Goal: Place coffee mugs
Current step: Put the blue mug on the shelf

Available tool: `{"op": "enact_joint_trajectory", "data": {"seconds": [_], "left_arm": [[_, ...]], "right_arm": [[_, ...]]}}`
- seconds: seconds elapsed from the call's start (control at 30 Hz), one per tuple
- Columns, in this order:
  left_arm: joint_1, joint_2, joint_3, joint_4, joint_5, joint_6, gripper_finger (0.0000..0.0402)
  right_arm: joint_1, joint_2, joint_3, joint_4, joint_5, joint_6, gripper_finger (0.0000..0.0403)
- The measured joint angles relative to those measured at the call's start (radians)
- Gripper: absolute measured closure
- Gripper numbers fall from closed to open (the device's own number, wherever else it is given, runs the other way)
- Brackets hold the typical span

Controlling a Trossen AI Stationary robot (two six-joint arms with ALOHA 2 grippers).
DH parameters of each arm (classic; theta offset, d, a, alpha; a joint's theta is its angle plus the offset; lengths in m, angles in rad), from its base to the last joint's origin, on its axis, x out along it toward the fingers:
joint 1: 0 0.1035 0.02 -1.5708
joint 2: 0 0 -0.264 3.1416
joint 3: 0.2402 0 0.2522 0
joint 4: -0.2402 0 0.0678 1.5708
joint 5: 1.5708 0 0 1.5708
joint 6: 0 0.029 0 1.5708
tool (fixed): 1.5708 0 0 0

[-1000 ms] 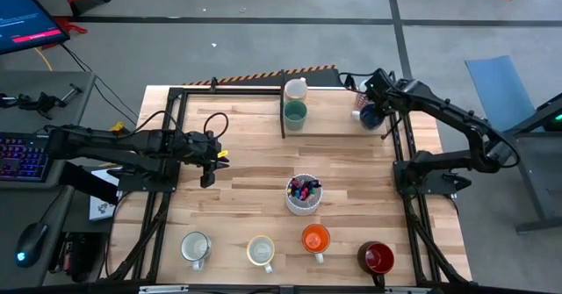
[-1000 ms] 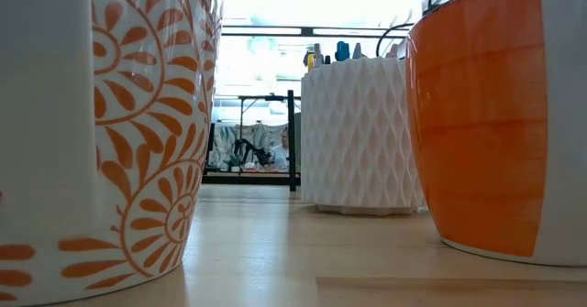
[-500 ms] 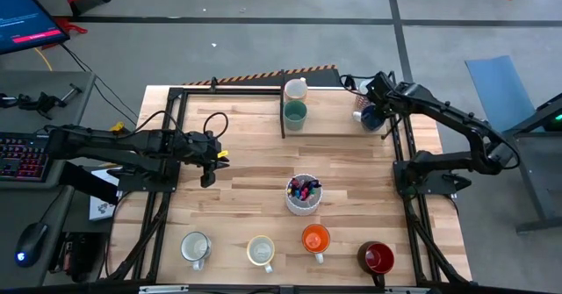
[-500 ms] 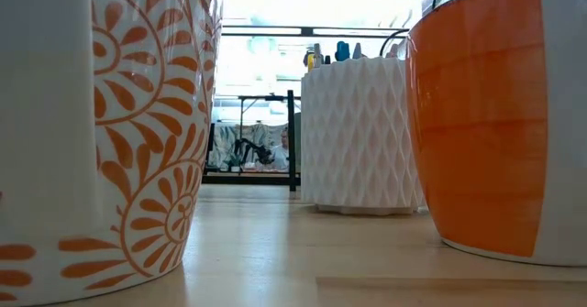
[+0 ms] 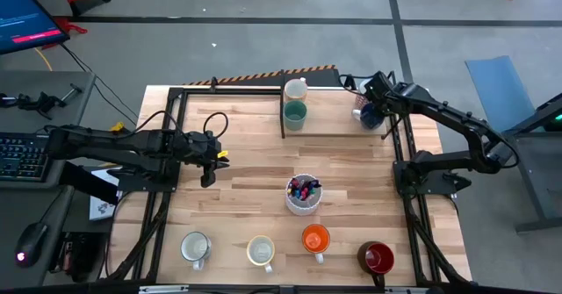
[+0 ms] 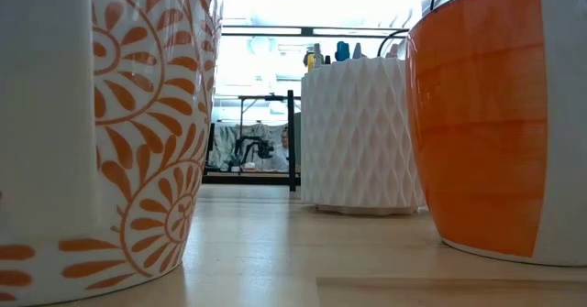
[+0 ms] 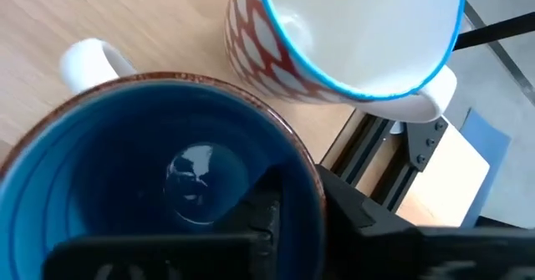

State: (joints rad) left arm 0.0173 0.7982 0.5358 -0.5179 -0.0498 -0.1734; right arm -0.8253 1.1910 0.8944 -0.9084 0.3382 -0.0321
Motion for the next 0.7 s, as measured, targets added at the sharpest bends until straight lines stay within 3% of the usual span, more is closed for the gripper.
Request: {"op": "enact_joint_trajectory", "data": {"seconds": [0.27, 0.7], "left_arm": [[0.000, 0.000, 0.000, 0.000, 0.000, -0.008, 0.0337], [0.000, 0.000, 0.000, 0.000, 0.000, -0.008, 0.0337]], "right_arm": [[0.000, 0.000, 0.000, 0.007, -0.006, -0.019, 0.0330], [0.000, -0.048, 0.000, 0.005, 0.005, -0.029, 0.0322]]}}
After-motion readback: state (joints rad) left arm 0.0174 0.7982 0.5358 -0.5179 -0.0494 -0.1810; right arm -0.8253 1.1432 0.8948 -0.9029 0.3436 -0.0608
